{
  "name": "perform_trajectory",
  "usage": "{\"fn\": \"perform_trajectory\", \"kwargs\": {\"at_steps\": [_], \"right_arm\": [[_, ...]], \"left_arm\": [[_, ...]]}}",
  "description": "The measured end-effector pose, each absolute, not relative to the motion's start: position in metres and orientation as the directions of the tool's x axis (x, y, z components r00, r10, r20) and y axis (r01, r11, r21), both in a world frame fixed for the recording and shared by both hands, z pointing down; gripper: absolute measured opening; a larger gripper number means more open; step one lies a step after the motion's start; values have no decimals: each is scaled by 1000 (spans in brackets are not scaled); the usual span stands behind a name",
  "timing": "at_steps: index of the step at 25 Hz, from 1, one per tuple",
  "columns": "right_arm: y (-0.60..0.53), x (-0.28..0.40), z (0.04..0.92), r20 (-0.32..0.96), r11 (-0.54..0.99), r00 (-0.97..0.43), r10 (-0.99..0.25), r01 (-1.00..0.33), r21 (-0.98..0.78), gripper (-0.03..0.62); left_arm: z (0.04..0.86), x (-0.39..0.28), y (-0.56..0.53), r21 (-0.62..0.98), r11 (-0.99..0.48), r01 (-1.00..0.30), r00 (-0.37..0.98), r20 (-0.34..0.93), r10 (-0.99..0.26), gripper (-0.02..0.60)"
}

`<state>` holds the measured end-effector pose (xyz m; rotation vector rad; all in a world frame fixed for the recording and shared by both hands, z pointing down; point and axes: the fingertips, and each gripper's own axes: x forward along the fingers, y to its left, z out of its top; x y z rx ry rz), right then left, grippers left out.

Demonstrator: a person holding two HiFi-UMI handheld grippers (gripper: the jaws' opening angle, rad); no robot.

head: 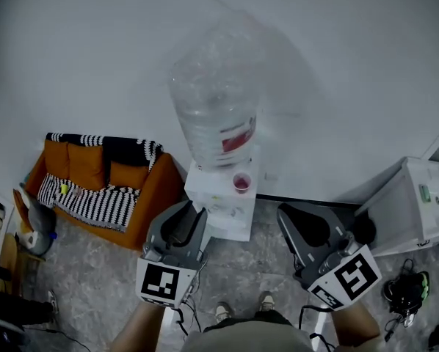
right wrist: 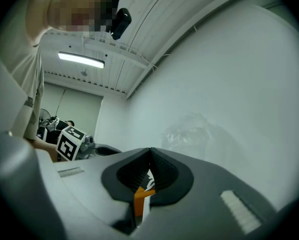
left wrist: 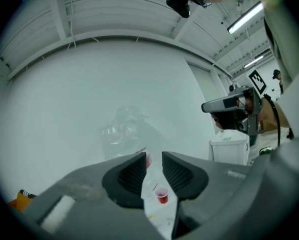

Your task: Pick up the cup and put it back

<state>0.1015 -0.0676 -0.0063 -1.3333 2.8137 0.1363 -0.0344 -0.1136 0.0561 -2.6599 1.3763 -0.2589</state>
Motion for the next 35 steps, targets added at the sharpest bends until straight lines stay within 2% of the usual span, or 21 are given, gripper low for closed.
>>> {"fn": "perform_trajectory", "kwargs": {"at_steps": [8,11,13,19,35], "right_arm": [[-37,92,13,3,653,-656,-755,-751,101,3],[-29,86,18,15,668,-671,-742,-736,111,3],[-25,83,23,22,678,-680,-733,-728,104,3],[-21,70,39,59,700,-697,-714,-710,79,3],[-28,63,44,60,690,-688,-724,-722,50,3]], "left_arm": [[59,-43,-69,-164,-599,-784,591,97,-801,93],[67,-50,-60,-178,-602,-778,589,126,-799,25],[71,-51,-54,-180,-611,-771,595,138,-792,2],[69,-55,-38,-152,-611,-777,599,123,-792,2],[74,-62,-39,-37,-600,-799,594,102,-798,2]]}}
